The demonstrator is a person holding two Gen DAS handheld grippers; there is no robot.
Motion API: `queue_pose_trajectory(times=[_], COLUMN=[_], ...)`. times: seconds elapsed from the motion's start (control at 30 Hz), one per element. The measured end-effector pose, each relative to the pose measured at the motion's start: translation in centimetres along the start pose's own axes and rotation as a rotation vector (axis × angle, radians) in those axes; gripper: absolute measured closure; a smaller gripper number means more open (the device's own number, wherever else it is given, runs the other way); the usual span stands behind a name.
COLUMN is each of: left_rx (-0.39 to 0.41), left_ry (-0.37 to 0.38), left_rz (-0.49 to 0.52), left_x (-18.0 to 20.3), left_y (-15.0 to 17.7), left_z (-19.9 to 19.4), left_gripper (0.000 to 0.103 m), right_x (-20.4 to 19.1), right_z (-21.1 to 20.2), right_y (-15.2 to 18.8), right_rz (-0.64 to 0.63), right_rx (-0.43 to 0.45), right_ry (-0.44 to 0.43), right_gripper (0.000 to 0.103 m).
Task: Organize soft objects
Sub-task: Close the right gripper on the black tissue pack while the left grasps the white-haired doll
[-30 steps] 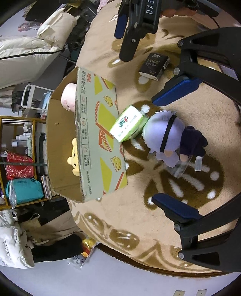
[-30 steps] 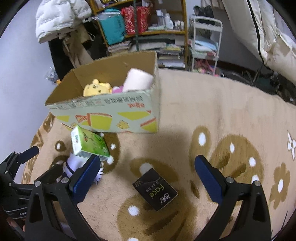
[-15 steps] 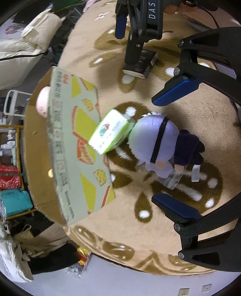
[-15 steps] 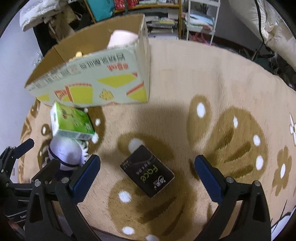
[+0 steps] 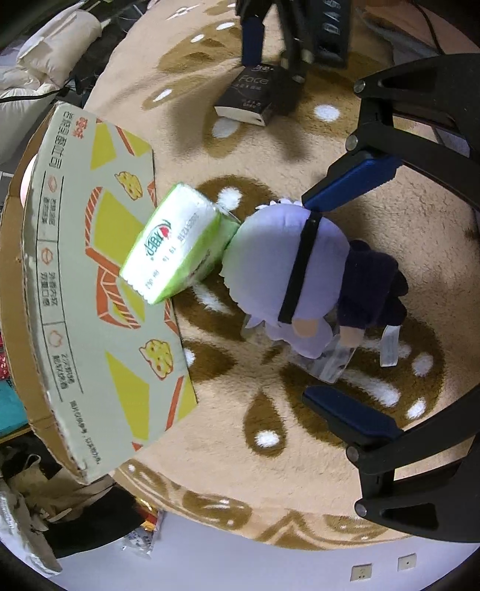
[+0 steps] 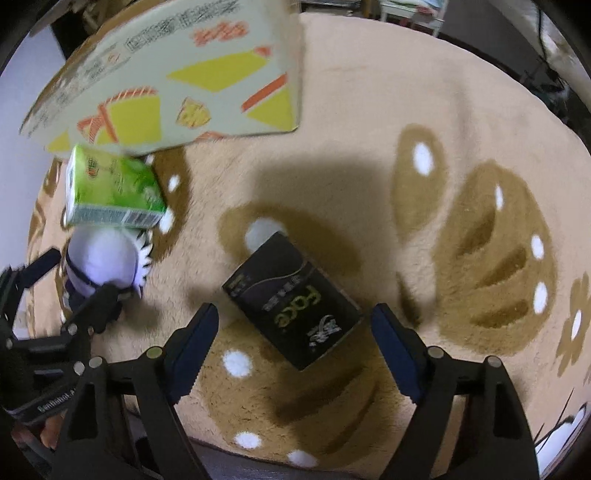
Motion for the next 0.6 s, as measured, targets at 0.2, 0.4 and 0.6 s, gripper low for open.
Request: queue_pose_trajectory(times=[0.2,0.4,0.6], left_rx=[-0.002,0.012,0.038], left_ry=[0.081,0.095,0.091], left_rz=[-0.005,-0.034,-0.087], left_x=[0.7,0.9,-0.1], left_y=[0.1,0.2,0.3], left_z=[0.0,-1.1,-2.5], left_gripper=[0.041,0.049,0.054], right_x=[-0.2,-0.5,-2.2], right_z=[1.4,1.2,0.8], right_y=[0.4,-0.2,-0.7], right_rz=[-0.041,-0.08,-0.121], right_rx=[-0.039,-0.028,0.018], right_ry=[0.057,0.081,0.058], right_gripper=[0.025,0.04,0.042])
Point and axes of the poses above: each gripper's, at about its wrist camera, not at the fingertips, and z roughly the way its jaws point, x to its right, y to its underside, the point moved 10 cm from there along z, roughly the way its jaws point, and after that the axes turned 12 degrees about -y, right-handed, at the moved point
